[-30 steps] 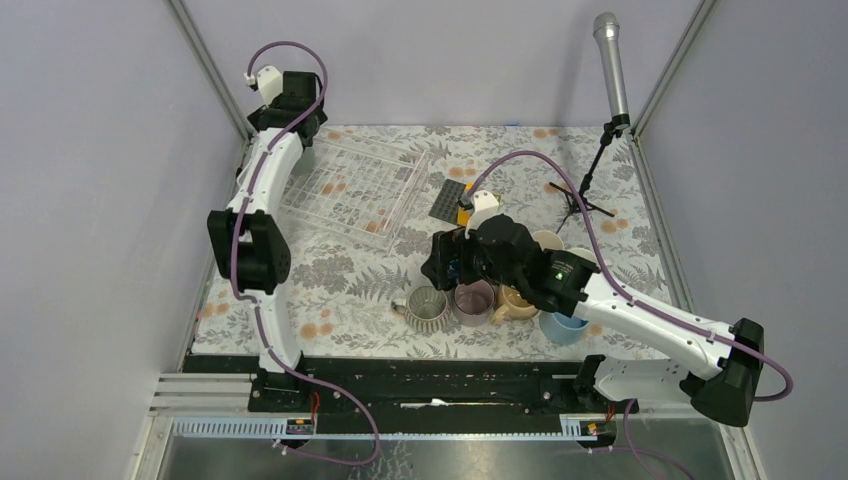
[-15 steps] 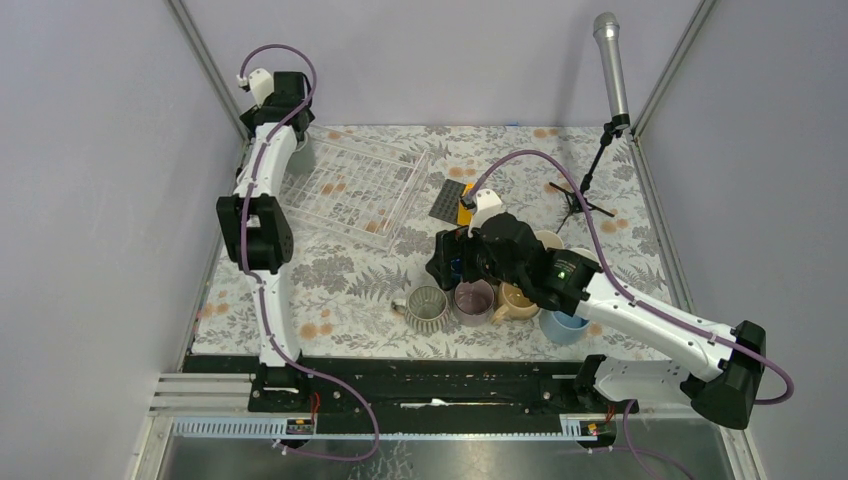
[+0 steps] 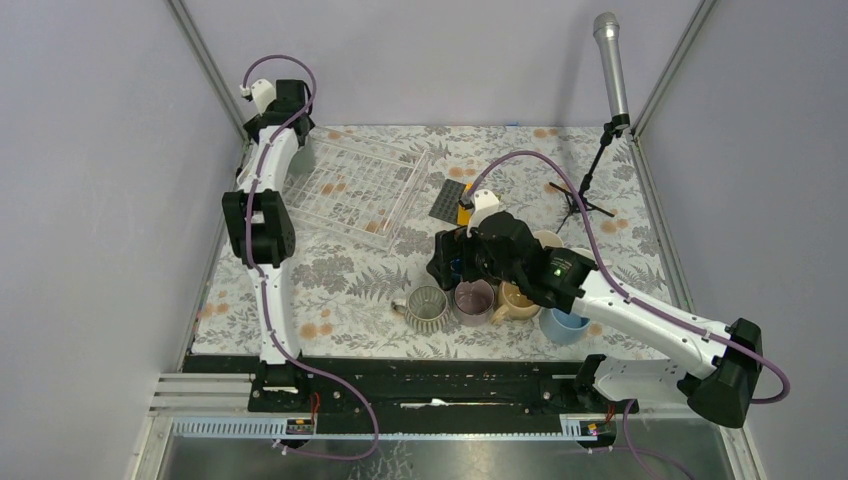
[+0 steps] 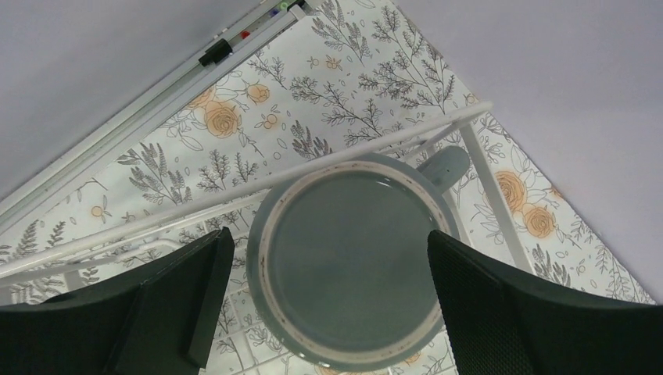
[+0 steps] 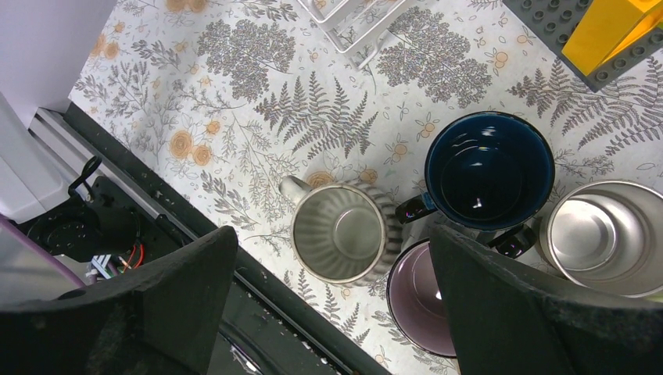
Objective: Unload the cups from the dish rack
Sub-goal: Move the cup to the dish rack.
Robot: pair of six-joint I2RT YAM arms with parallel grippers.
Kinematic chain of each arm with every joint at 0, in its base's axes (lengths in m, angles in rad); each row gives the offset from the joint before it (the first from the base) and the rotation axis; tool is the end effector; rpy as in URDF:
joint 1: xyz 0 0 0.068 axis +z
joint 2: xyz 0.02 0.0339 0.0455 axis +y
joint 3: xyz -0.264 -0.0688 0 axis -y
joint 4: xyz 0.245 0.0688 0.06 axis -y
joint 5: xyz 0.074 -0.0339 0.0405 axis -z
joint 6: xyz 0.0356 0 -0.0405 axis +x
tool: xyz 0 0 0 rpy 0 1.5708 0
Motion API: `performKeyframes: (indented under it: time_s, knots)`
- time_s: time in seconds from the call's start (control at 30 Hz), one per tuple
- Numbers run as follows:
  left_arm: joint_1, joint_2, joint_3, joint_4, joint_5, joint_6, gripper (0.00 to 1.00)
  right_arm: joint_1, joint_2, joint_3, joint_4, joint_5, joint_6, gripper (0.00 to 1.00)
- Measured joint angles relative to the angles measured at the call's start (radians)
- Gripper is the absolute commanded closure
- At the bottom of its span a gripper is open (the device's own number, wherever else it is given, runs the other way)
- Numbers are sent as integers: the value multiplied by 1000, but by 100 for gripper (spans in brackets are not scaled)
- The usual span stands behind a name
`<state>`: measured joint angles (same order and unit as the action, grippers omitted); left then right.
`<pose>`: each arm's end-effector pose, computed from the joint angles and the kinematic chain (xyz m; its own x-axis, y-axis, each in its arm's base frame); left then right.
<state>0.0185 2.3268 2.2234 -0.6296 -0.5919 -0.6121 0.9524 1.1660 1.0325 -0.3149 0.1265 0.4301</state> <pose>0.5275 0.0296 0.2707 -0.3005 -0.4825 -0.8227 -0.7363 0.6657 -0.1215 0.1575 0.2136 0.3356 -0.5380 -0.0427 -0.8419 -0.5700 0.7542 0.3260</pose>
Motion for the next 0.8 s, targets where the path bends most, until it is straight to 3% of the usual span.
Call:
performKeyframes:
  time_s: [0.47, 0.8]
  knots:
    - [26, 31, 11, 8, 99, -132, 1, -13, 0, -11, 10, -17, -4, 0]
    - [29, -84, -206, 127, 240, -227, 1, -13, 0, -18, 14, -41, -3, 0]
